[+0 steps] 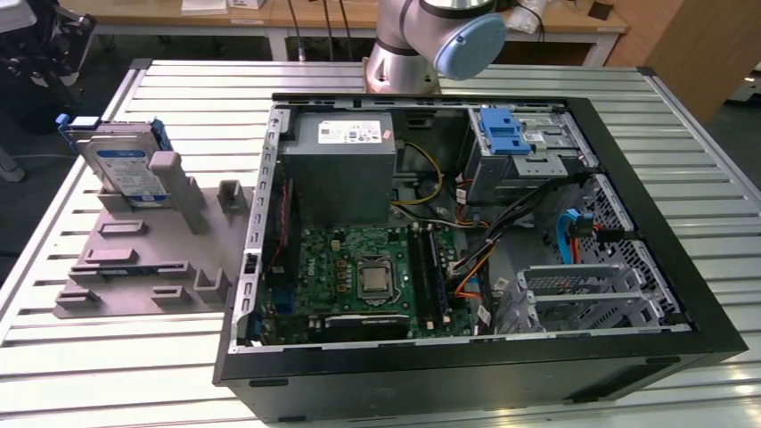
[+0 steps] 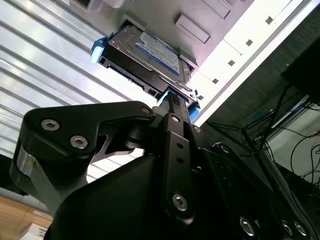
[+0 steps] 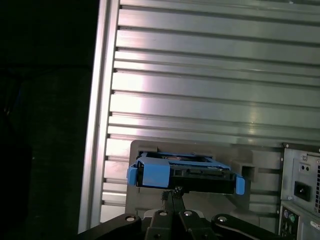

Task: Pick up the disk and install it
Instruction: 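Pick up the disk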

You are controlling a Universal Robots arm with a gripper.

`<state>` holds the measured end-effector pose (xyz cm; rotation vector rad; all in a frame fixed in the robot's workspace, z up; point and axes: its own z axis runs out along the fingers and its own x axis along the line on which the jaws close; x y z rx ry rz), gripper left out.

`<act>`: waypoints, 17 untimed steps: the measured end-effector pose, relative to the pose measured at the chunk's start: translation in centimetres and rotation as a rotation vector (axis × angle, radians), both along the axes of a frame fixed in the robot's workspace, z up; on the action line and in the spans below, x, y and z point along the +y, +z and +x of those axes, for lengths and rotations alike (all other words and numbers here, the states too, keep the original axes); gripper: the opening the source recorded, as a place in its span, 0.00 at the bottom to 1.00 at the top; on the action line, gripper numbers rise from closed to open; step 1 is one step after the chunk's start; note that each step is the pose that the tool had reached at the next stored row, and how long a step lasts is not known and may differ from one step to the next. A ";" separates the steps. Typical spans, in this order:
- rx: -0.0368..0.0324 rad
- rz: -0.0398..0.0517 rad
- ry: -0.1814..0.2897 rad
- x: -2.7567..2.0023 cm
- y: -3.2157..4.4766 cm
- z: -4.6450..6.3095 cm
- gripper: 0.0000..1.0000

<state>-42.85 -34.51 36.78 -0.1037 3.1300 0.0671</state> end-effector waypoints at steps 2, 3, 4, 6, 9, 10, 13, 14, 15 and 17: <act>0.0000 0.0001 0.004 0.00 0.00 0.0 0.11; 0.0000 0.0000 0.006 0.00 0.00 0.0 0.11; 0.0000 0.0000 0.009 0.00 0.00 0.0 0.11; 0.0000 0.0000 0.014 0.00 0.00 0.0 0.11; 0.0000 0.0000 0.027 0.00 0.00 0.0 0.11; 0.0000 0.0001 0.032 0.00 0.00 0.0 0.11; 0.0000 0.0000 0.038 0.00 0.00 0.0 0.11; 0.0000 0.0000 0.038 0.00 0.00 0.0 0.11; 0.0000 0.0001 0.038 0.00 0.00 0.0 0.11; 0.0001 0.0000 0.038 0.00 0.00 0.0 0.11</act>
